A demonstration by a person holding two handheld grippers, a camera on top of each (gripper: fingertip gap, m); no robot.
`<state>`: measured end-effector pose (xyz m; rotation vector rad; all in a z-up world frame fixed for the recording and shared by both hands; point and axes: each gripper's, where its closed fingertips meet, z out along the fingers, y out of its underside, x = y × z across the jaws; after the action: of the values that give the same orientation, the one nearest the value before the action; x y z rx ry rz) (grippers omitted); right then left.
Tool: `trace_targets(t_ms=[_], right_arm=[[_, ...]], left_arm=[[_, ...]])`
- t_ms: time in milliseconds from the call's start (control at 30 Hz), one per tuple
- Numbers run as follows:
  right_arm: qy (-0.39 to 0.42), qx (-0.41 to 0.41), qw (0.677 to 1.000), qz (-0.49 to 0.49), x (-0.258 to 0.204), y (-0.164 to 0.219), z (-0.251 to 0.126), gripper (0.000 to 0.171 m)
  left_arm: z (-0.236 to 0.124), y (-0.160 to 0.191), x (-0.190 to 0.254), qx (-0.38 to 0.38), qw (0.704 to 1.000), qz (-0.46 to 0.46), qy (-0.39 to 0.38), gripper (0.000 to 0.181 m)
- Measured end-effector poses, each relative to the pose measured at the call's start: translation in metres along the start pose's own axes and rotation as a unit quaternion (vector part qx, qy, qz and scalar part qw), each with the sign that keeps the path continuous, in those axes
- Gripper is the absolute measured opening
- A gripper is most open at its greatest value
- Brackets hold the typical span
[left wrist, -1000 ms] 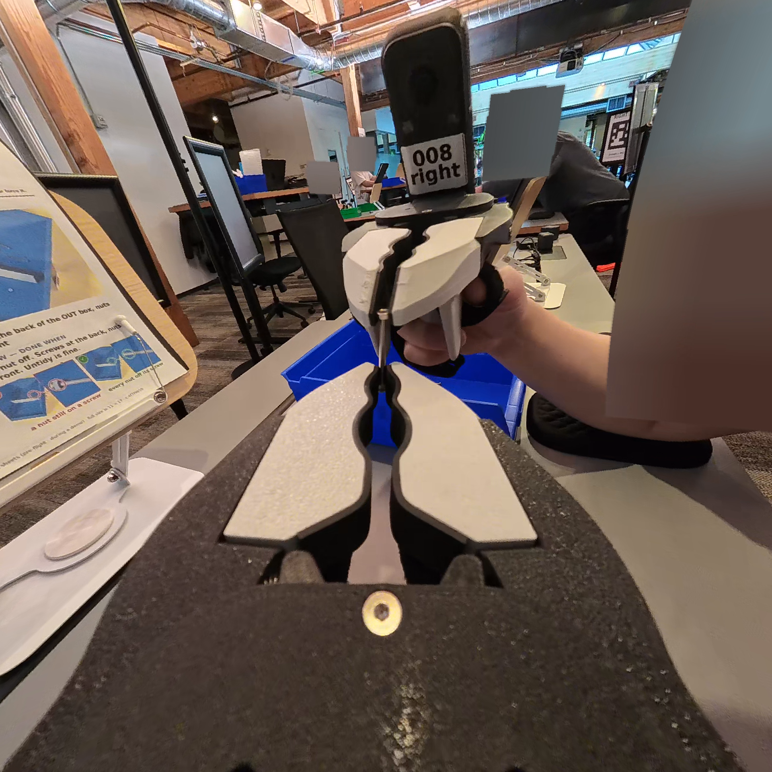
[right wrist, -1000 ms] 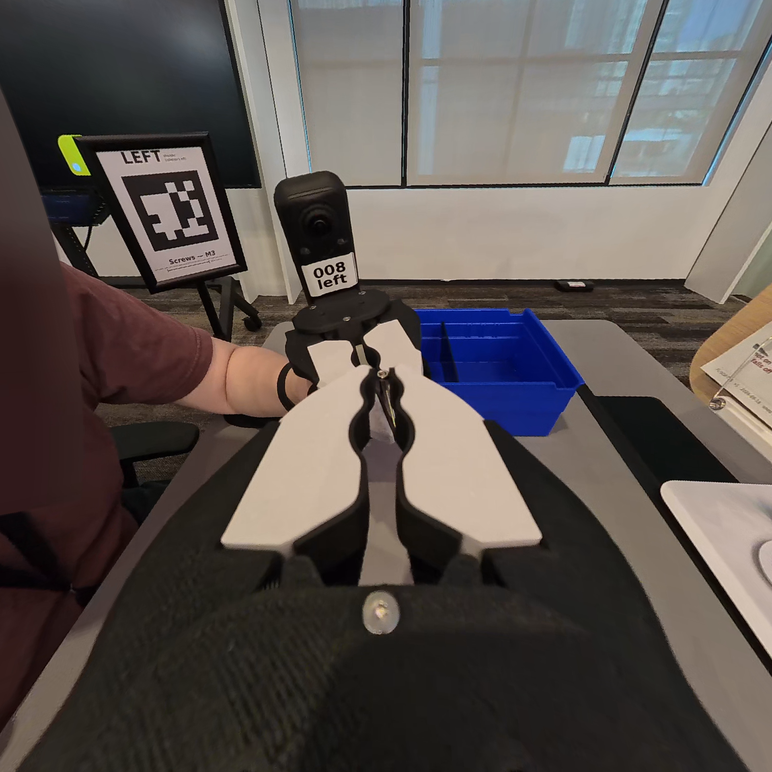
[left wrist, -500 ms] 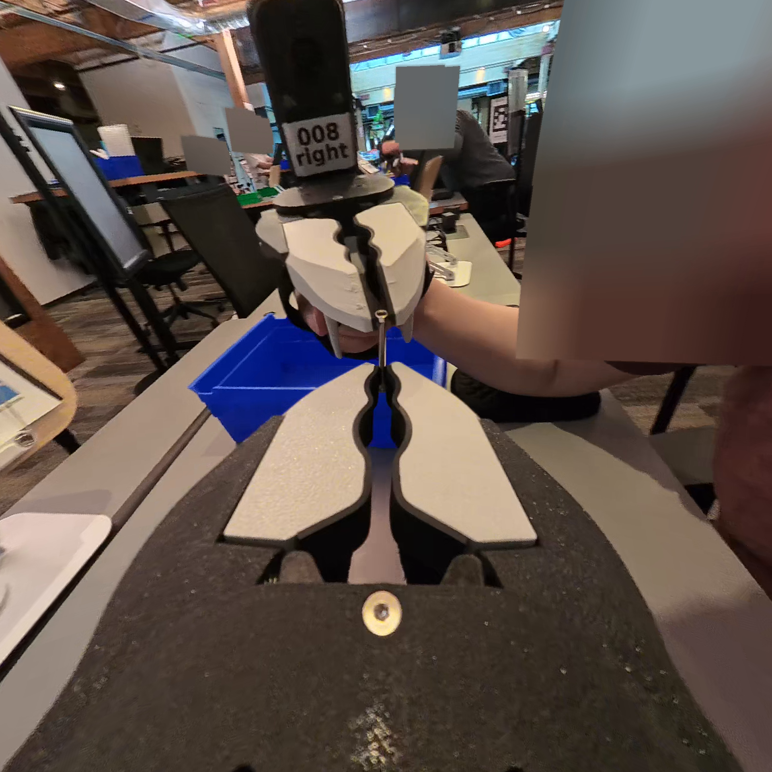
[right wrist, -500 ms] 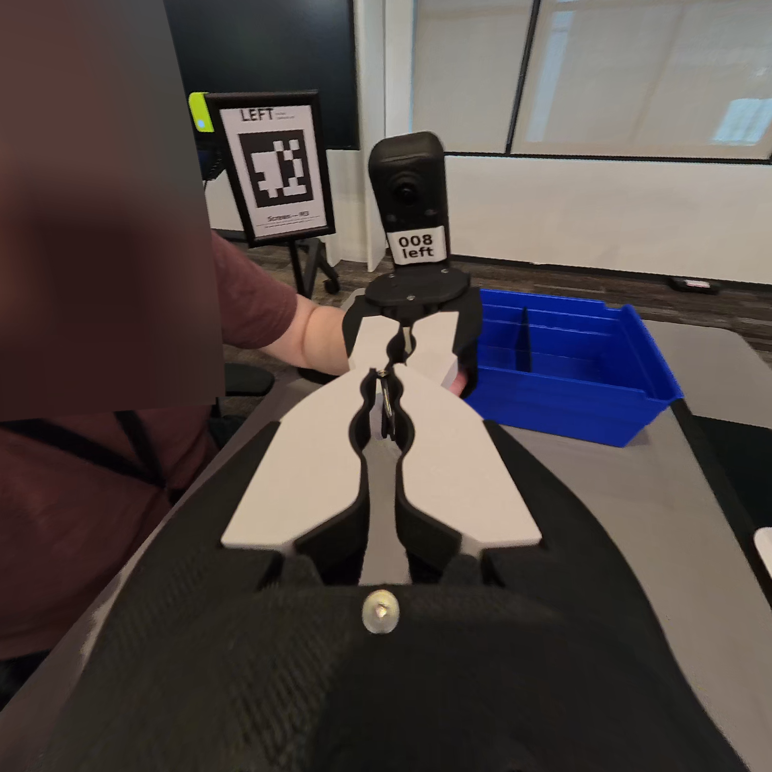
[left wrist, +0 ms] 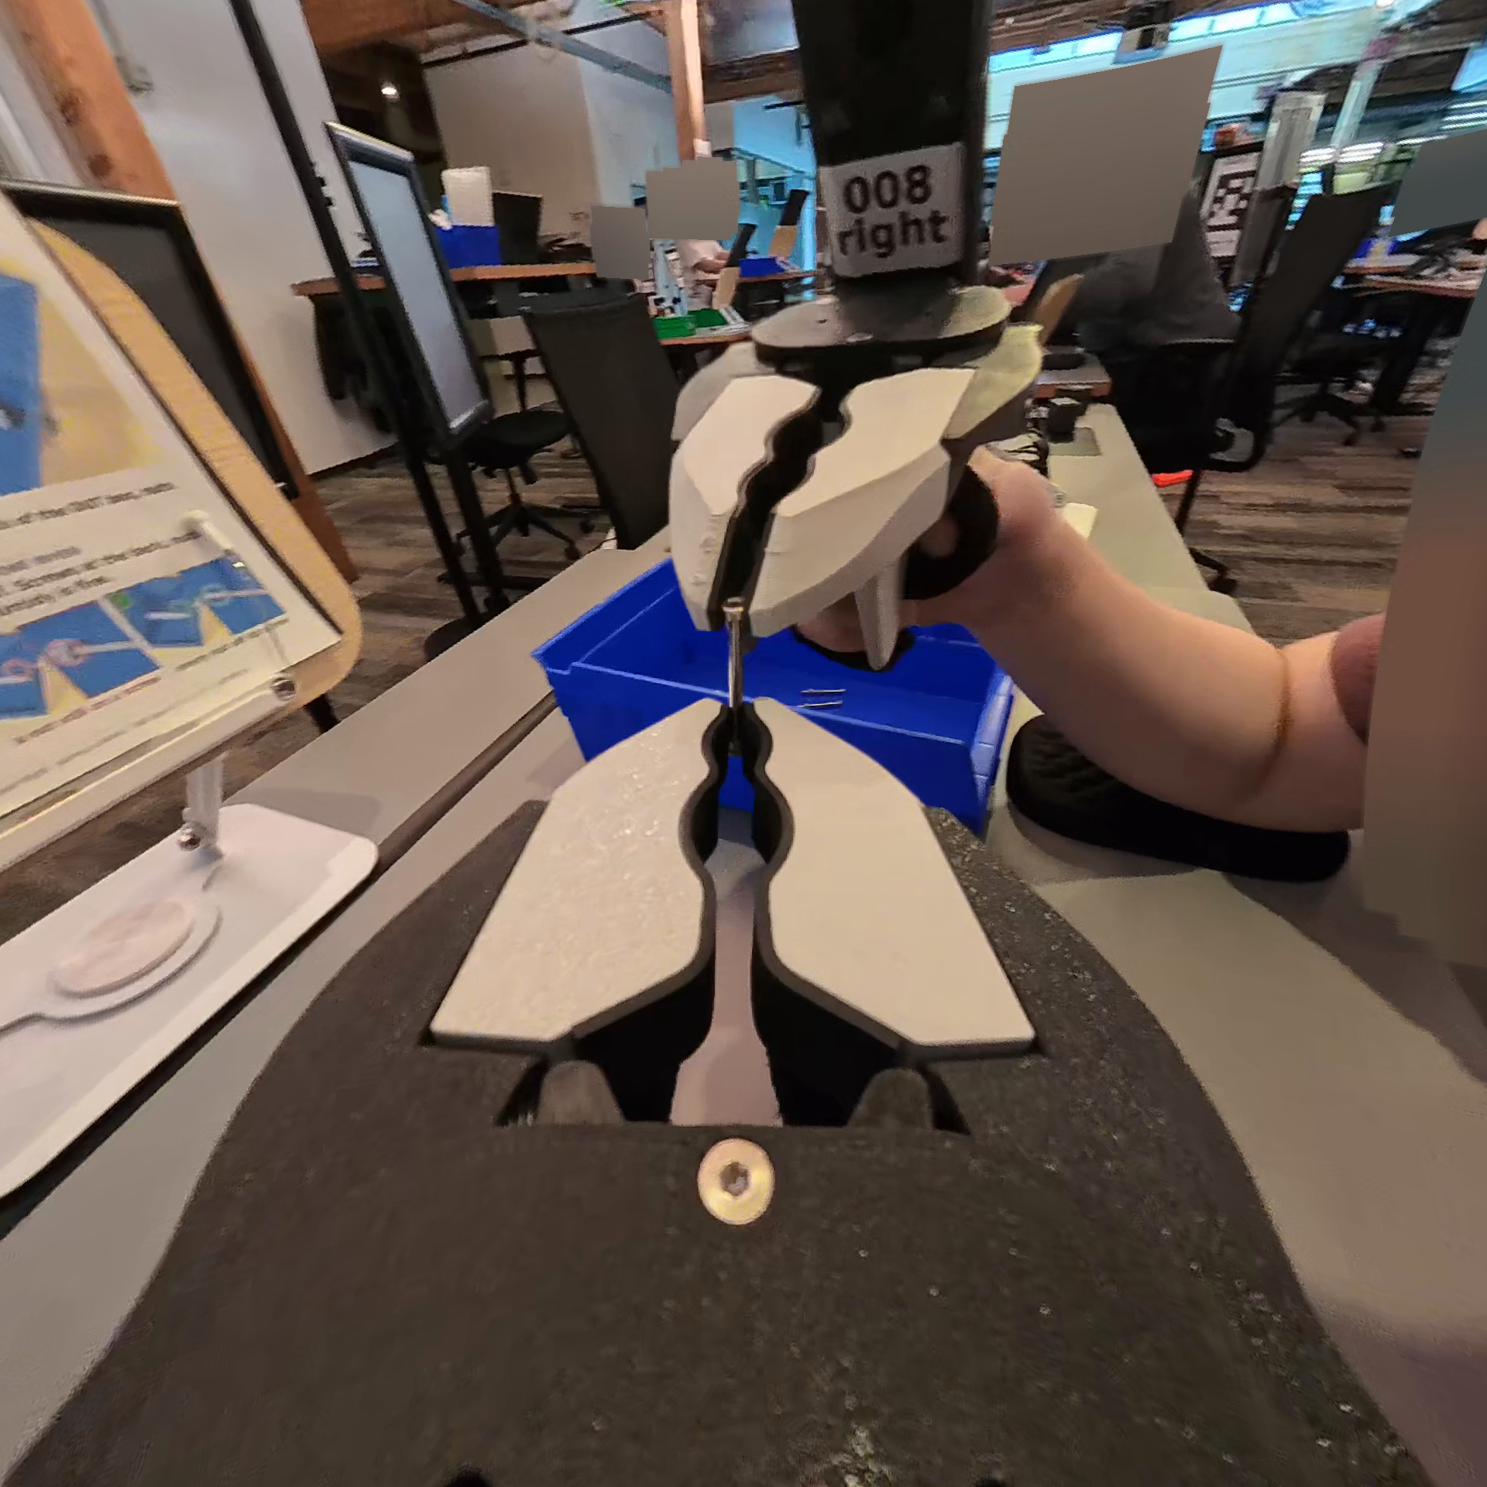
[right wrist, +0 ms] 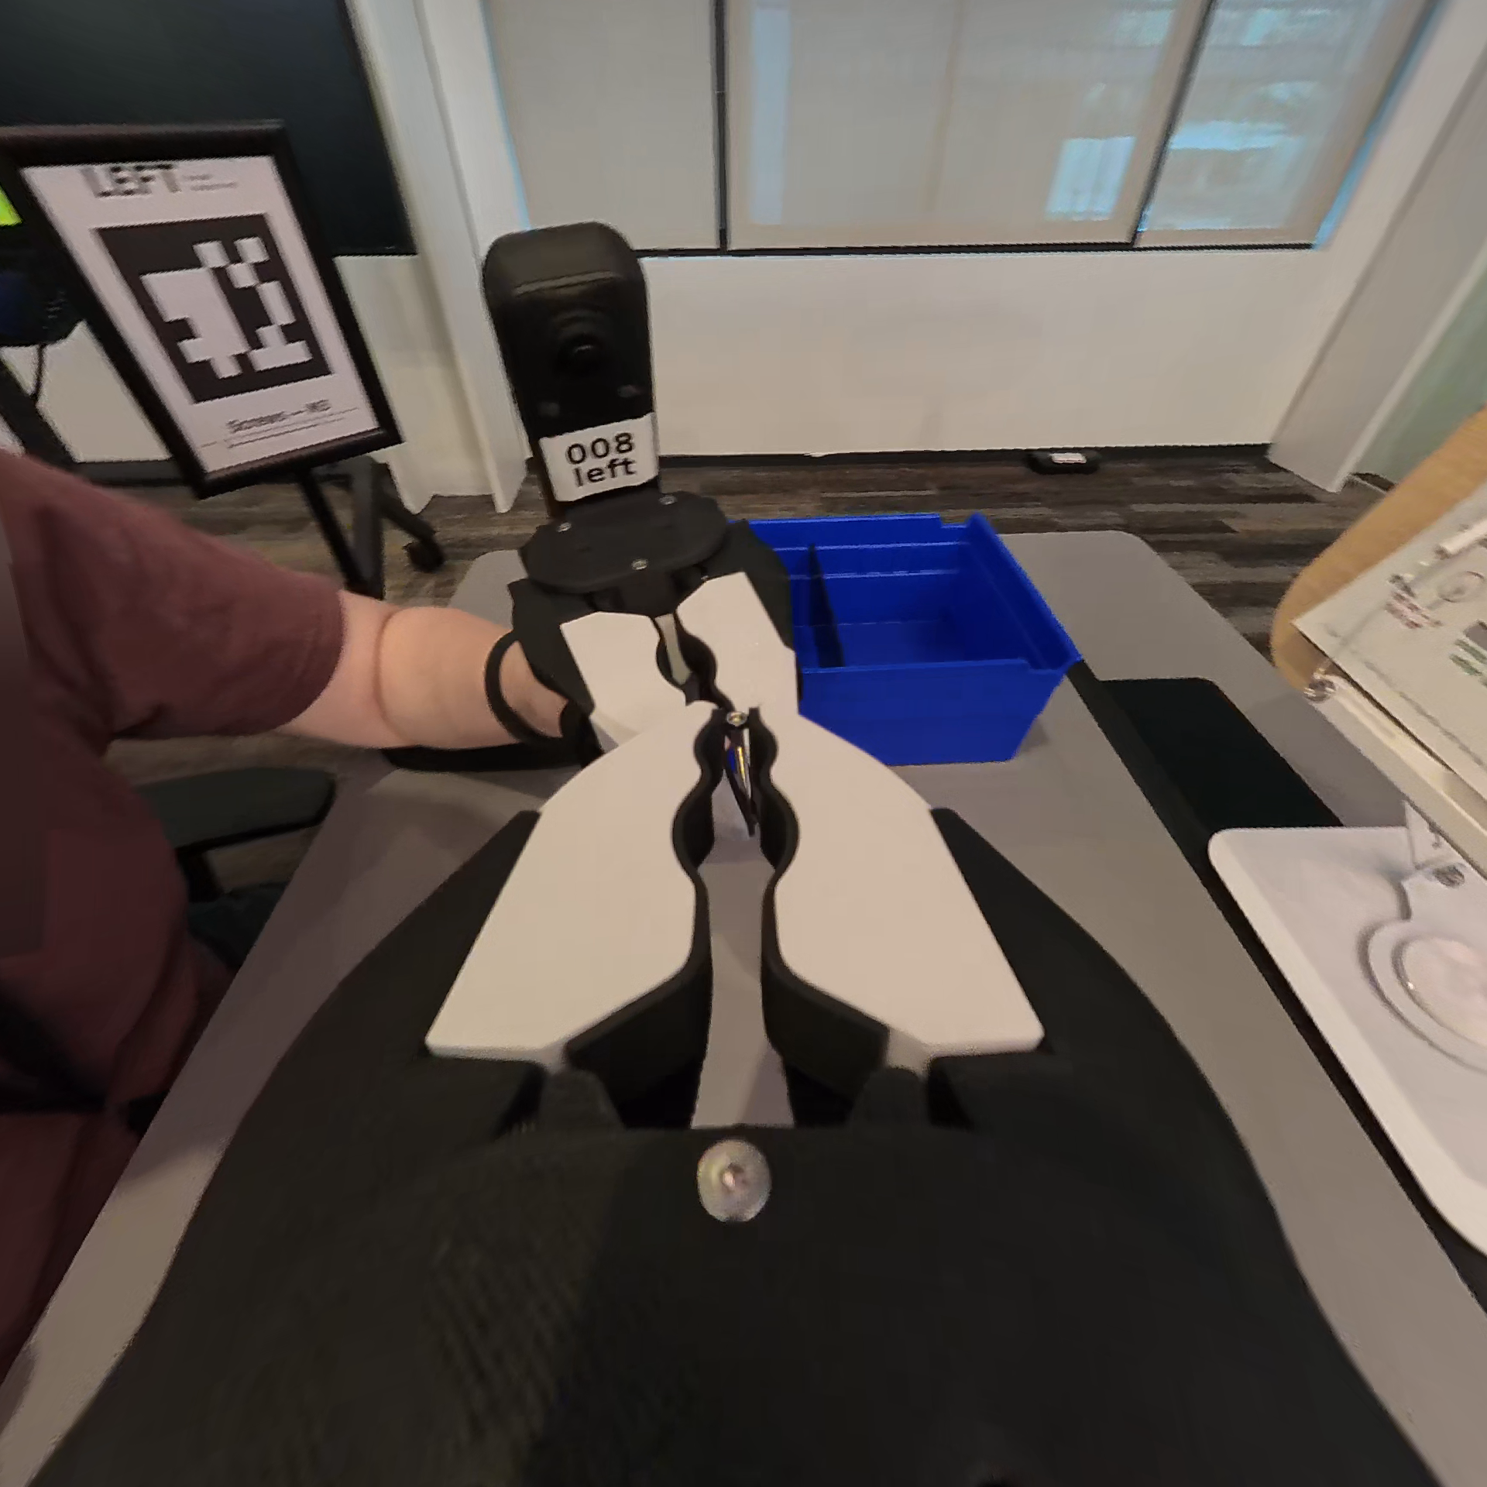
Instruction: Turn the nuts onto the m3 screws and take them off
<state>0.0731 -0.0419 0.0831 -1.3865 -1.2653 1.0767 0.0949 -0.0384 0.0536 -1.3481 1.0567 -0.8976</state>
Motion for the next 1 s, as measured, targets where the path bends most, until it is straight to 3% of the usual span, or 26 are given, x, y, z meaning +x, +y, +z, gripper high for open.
trace_targets(t_ms=[200, 300, 533, 1000], right_arm=[[0.041, -0.01, 0.999, -0.005, 0.006, 0.003, 0.007, 0.007], [0.027, -0.01, 0.999, -0.036, 0.0, 0.003, 0.009, 0.023], [-0.019, 0.052, 0.998, -0.04, -0.014, -0.014, 0.003, 0.022], [-0.051, 0.06, 0.995, -0.054, -0.021, -0.016, -0.007, 0.011]], left_arm=[[-0.003, -0.002, -0.007, 0.003, 1.0, -0.011, -0.011, 0.002], [-0.006, -0.008, -0.005, 0.014, 1.0, -0.012, -0.004, 0.002], [-0.008, -0.017, 0.012, 0.035, 0.999, 0.004, 0.035, 0.002], [-0.006, -0.017, 0.023, 0.03, 0.998, 0.016, 0.049, 0.002]])
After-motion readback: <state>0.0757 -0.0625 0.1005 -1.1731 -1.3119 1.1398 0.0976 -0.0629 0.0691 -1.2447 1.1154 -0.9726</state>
